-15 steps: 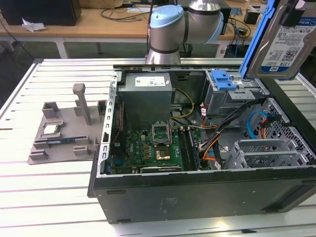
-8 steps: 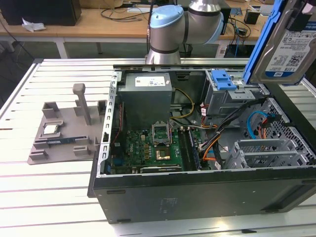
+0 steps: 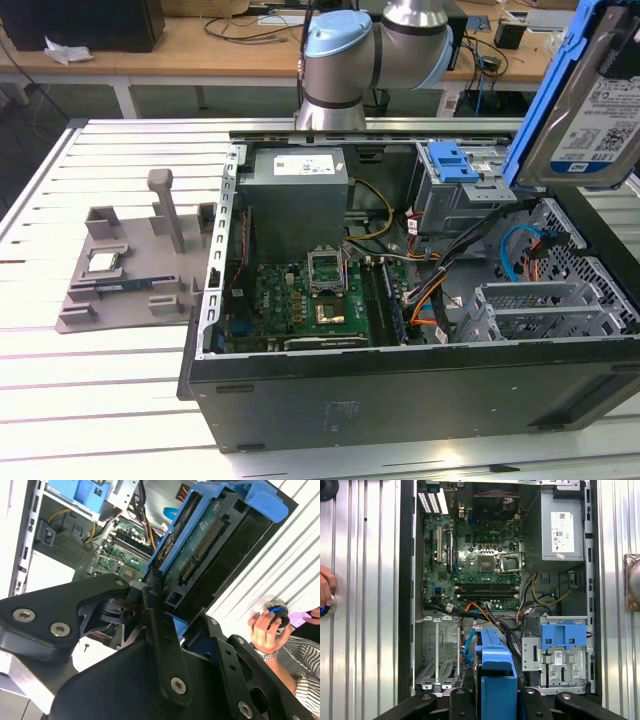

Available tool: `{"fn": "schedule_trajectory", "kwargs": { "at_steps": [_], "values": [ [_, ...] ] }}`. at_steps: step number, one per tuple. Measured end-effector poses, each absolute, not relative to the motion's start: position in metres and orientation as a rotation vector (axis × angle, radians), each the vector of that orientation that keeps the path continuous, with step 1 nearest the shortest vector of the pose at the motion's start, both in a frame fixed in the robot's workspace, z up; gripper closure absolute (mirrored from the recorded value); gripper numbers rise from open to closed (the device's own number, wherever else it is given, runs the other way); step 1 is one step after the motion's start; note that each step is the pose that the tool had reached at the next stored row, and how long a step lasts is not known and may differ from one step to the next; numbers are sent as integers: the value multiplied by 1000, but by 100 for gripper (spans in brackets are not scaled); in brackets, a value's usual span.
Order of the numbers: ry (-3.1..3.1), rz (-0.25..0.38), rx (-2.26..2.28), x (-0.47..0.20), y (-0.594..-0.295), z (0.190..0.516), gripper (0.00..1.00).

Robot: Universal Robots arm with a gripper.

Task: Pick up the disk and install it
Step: 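Pick up the disk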

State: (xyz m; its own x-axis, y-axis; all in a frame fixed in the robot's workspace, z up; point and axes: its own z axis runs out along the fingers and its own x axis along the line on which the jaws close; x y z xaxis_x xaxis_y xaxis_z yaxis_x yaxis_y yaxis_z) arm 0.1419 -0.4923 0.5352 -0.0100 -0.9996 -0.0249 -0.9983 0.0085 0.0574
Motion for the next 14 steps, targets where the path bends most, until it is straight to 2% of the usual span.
{"fn": "schedule_trajectory", "kwargs": {
  "at_steps": [4,9,14],
  "values": [
    [-2215,-91,2194,142,-508,535,63],
    [-2231,-134,2213,142,-527,534,63],
    [-2233,-145,2215,142,-543,524,63]
  ]
}}
